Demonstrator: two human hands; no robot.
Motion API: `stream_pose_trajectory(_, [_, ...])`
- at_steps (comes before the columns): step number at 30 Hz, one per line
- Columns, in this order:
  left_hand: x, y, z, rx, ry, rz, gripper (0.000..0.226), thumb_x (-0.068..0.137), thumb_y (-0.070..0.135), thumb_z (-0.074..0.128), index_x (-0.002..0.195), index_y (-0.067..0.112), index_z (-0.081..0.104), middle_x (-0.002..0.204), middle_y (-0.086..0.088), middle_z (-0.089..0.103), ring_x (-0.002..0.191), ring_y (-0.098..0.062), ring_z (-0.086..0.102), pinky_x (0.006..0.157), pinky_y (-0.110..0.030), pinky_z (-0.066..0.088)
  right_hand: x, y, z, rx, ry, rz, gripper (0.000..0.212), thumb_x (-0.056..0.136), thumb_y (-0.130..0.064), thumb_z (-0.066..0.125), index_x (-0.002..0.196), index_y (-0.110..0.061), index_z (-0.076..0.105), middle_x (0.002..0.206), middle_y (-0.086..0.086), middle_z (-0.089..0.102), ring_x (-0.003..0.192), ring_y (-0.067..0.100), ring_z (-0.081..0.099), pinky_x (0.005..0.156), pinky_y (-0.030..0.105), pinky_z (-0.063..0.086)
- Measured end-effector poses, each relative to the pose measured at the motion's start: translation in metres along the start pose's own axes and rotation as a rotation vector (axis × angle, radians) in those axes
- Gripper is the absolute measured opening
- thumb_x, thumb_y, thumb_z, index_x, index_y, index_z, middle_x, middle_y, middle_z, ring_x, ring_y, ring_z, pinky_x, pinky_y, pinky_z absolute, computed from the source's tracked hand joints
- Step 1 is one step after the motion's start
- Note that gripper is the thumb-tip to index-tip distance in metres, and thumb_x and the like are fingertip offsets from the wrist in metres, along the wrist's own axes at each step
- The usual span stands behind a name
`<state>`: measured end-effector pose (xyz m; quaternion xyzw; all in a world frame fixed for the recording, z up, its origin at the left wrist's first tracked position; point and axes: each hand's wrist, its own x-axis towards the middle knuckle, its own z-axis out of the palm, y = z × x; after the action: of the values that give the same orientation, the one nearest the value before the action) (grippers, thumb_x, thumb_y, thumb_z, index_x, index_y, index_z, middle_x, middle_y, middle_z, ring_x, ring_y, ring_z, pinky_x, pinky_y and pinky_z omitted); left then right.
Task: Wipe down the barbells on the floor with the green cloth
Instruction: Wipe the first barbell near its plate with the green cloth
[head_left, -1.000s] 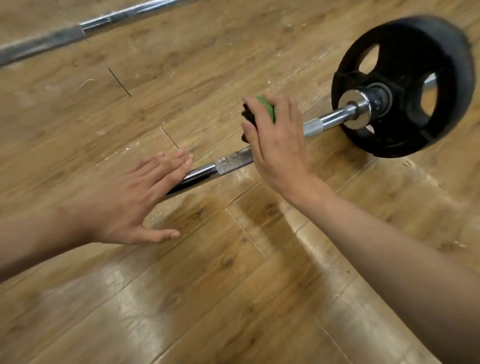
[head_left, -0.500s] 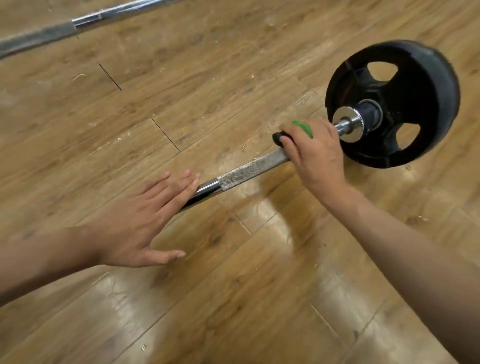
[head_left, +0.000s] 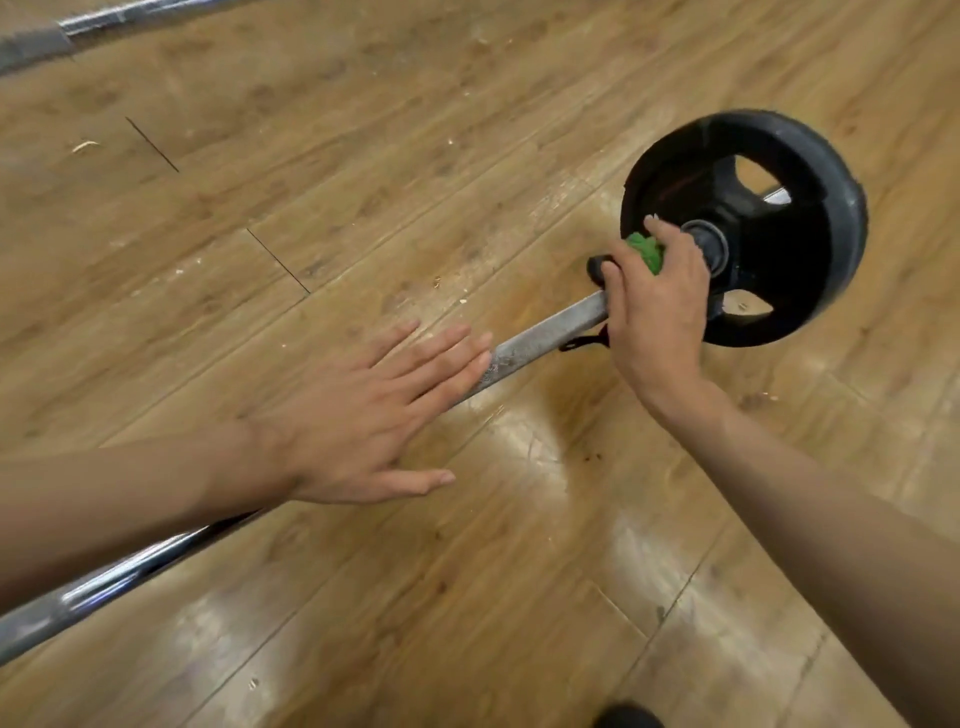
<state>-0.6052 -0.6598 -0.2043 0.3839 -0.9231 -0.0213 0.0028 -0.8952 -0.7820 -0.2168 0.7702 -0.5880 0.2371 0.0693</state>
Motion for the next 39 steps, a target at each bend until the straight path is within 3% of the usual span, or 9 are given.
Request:
stream_pose_trajectory(4, [0.003,0.021,0.013,-0.025,0.018,-0.047,0.086,0.107,0.067,0.023,0.167,0.009,0.001,0.175,-0.010,0.000,0.162,-0.024,-0.001,0.129,-0.050,0.008,-0.018,-0.006,-0.008,0.050,0.008,0.083,0.042,0.110,-0.027,0.044,0.139,-0.005,0.062,0.137,0.017,0.057,0.128,0.034,0.052,0.116,0.043,0.033])
stream_pose_trajectory(10, [0.001,0.040,0.012,-0.034,0.018,-0.021,0.085,0.108,0.064,0.023,0.167,0.007,0.002,0.175,-0.013,0.000,0.162,-0.027,0.000,0.128,-0.052,0.011,-0.050,0.003,-0.021,0.177,-0.071,-0.169,0.037,0.107,-0.015,0.049,0.139,0.000,0.060,0.137,0.020,0.058,0.127,0.035,0.055,0.112,0.043,0.041])
stream_pose_trajectory(14, [0.000,0.053,0.012,-0.047,0.011,-0.033,0.085,0.108,0.064,0.026,0.167,0.007,0.003,0.175,-0.012,0.000,0.162,-0.027,-0.001,0.127,-0.053,0.011,-0.040,-0.010,-0.031,0.207,-0.043,0.175,0.035,0.106,-0.014,0.045,0.129,0.004,0.065,0.134,0.018,0.059,0.127,0.031,0.053,0.113,0.040,0.041])
stream_pose_trajectory(19, [-0.002,0.072,0.011,-0.034,0.040,-0.045,0.084,0.107,0.062,0.028,0.166,0.005,0.009,0.175,-0.014,0.004,0.162,-0.027,0.003,0.127,-0.050,0.013,-0.066,-0.022,-0.039,0.261,-0.193,-0.271,0.027,0.103,-0.013,0.050,0.116,0.001,0.069,0.111,0.016,0.065,0.099,0.033,0.060,0.092,0.045,0.047])
stream_pose_trajectory(23, [-0.003,0.083,0.009,-0.019,0.019,-0.043,0.085,0.106,0.061,0.031,0.166,0.005,0.009,0.175,-0.014,0.004,0.162,-0.027,0.003,0.128,-0.049,0.013,-0.046,0.005,-0.044,0.171,-0.077,0.145,0.028,0.103,-0.012,0.048,0.116,0.000,0.070,0.118,0.013,0.064,0.113,0.027,0.057,0.105,0.041,0.045])
stream_pose_trajectory(28, [-0.002,0.102,0.005,-0.002,0.020,-0.032,0.086,0.105,0.061,0.033,0.165,0.003,0.014,0.174,-0.017,0.007,0.162,-0.029,0.007,0.127,-0.048,0.012,-0.076,-0.010,-0.058,0.217,-0.333,-0.285,0.028,0.103,-0.020,0.049,0.106,-0.006,0.072,0.102,0.007,0.064,0.095,0.022,0.056,0.091,0.036,0.046])
stream_pose_trajectory(33, [-0.004,0.120,0.005,-0.042,0.019,-0.023,0.089,0.100,0.061,0.042,0.165,0.005,0.018,0.174,-0.015,0.009,0.161,-0.030,0.009,0.126,-0.048,0.012,-0.065,0.028,-0.062,0.048,-0.252,0.012,0.035,0.103,-0.029,0.042,0.098,-0.008,0.070,0.098,0.006,0.057,0.093,0.024,0.051,0.087,0.046,0.044])
stream_pose_trajectory(37, [-0.004,0.134,0.009,-0.072,-0.010,-0.015,0.095,0.095,0.060,0.050,0.165,0.005,0.018,0.175,-0.015,0.006,0.162,-0.031,0.006,0.125,-0.052,0.016,-0.096,0.008,-0.072,0.121,-0.297,-0.161,0.033,0.106,-0.025,0.040,0.107,-0.006,0.067,0.099,0.007,0.052,0.089,0.022,0.047,0.079,0.042,0.041])
stream_pose_trajectory(39, [-0.004,0.139,0.009,-0.072,-0.013,-0.008,0.097,0.092,0.060,0.054,0.165,0.005,0.020,0.174,-0.015,0.008,0.161,-0.032,0.007,0.123,-0.052,0.017,-0.094,0.011,-0.079,0.215,-0.214,-0.073,0.032,0.108,-0.019,0.040,0.106,0.000,0.065,0.102,0.009,0.052,0.092,0.013,0.048,0.080,0.036,0.048])
